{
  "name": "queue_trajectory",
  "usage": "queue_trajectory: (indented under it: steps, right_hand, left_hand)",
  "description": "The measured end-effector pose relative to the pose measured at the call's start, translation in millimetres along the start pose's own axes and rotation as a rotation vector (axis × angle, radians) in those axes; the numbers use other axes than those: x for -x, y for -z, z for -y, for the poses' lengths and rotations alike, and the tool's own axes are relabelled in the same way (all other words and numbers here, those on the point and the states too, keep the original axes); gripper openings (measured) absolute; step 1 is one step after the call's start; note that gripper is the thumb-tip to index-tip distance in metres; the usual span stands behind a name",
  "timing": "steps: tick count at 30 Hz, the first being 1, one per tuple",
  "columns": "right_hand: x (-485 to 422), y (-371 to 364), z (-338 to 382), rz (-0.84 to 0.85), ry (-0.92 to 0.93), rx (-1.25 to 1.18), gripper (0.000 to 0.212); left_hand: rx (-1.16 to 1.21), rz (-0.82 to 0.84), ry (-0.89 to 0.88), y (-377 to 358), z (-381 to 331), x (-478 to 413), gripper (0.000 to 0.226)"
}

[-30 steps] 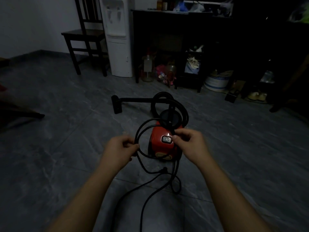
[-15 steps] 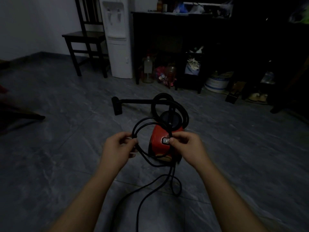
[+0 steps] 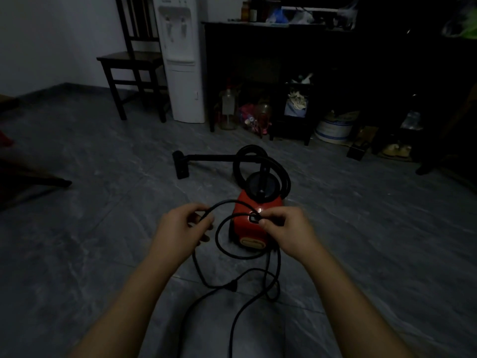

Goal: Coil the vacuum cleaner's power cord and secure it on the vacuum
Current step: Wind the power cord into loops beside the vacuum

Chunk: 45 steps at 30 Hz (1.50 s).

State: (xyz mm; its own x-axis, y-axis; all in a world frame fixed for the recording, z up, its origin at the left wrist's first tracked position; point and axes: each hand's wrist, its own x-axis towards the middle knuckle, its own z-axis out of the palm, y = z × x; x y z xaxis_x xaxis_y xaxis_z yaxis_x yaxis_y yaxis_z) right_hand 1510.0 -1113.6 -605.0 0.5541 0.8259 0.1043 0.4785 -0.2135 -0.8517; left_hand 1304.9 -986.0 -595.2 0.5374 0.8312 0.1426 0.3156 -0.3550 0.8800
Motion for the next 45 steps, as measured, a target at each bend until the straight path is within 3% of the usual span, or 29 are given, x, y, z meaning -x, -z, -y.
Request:
queue_trajectory:
  steps: [4,10,14,24,35,45]
  right_hand:
    - [4.2,-2.0,4.5,0.036,0.03,0.062,0.019]
    - [5.9,-0.1,9.7,0.052,0.045,0.011,0.017]
    - [5.3,-3.9,13.8,0.096,0.022,-0.143,0.015]
    - [-2.0,-7.1,7.8,-0.021,-0.028,-0.223,0.011]
    - [-9.2,-5.6,-6.5,-0.103,-0.05,-0.22,0.018]
    - [-13.6,-19.1,-6.4,-0.056,-0.036,-0.19,0.013]
  left_hand:
    - [-0.3,0.002,-0.159,0.0,6.0,2.3,0.03]
    - [-0.322,0.024,-0.223,-3.2,1.4,3.8,0.043]
    - [-0.32,0.076,-0.176,-3.5,1.8,3.9,0.027]
    - [0.201,0.162,0.132,-8.0,-10.5,2.2,0.007]
    - [0.444,-0.116,0.1,4.5,-14.7,-4.3,0.008]
    - [0.547,-0.188,0.156,12.8,-12.5,-5.9,0.01]
